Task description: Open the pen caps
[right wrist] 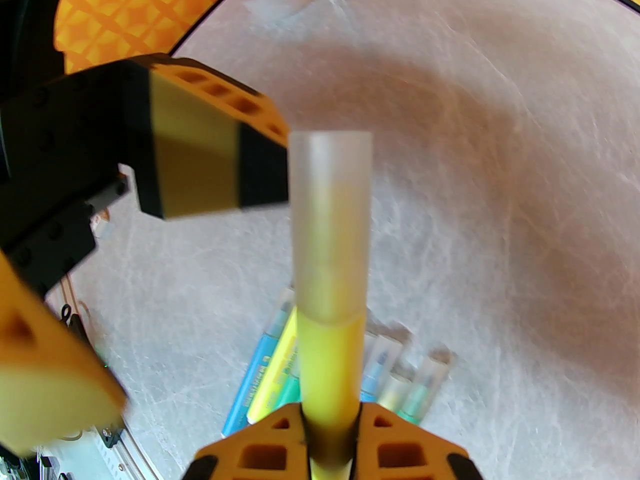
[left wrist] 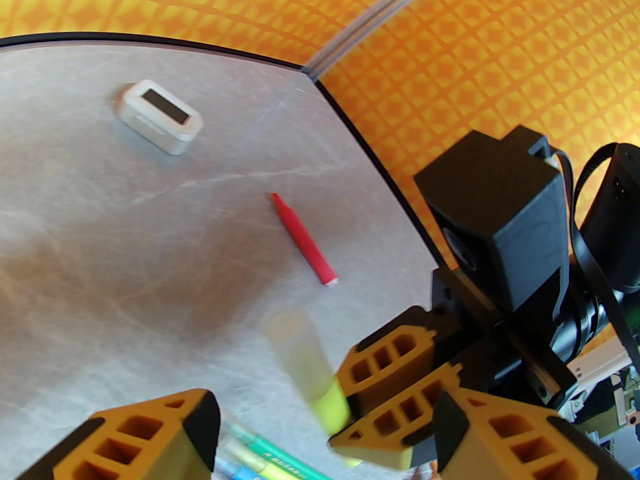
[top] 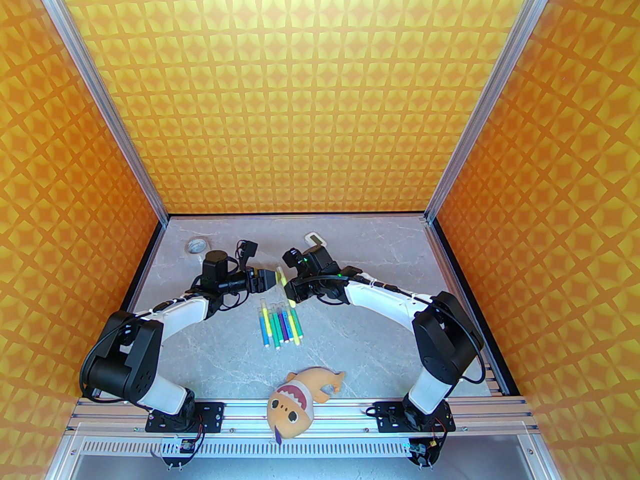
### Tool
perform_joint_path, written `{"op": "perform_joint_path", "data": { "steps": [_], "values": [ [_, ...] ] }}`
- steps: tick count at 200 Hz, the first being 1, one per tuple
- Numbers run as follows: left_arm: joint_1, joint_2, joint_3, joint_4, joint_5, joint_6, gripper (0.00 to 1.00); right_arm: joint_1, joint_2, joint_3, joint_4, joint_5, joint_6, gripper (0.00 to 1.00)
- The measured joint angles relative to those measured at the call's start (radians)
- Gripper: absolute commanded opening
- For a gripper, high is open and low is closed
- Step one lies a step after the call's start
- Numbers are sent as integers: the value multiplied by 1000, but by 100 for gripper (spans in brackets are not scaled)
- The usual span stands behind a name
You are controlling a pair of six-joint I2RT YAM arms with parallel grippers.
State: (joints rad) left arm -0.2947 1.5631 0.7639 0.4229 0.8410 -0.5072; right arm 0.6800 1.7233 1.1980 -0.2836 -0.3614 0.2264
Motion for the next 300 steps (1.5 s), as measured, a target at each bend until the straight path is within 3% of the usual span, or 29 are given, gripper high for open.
{"op": "perform_joint_path", "data": {
  "steps": [67,188,243,300],
  "values": [
    [-8,29,29,47,19,-38,59,19,-11,0,12,-18,-9,0],
    [-12,30,33,61,35,-61,20,19,-41,-11,38,-17,-22,0],
    [-14,35,35,63,45,-68,7,21,-52,-48,84,-12,-26,29],
    [-14,32,44,65,50,-98,5,20,-74,-109,179,-6,-21,34]
  ]
}}
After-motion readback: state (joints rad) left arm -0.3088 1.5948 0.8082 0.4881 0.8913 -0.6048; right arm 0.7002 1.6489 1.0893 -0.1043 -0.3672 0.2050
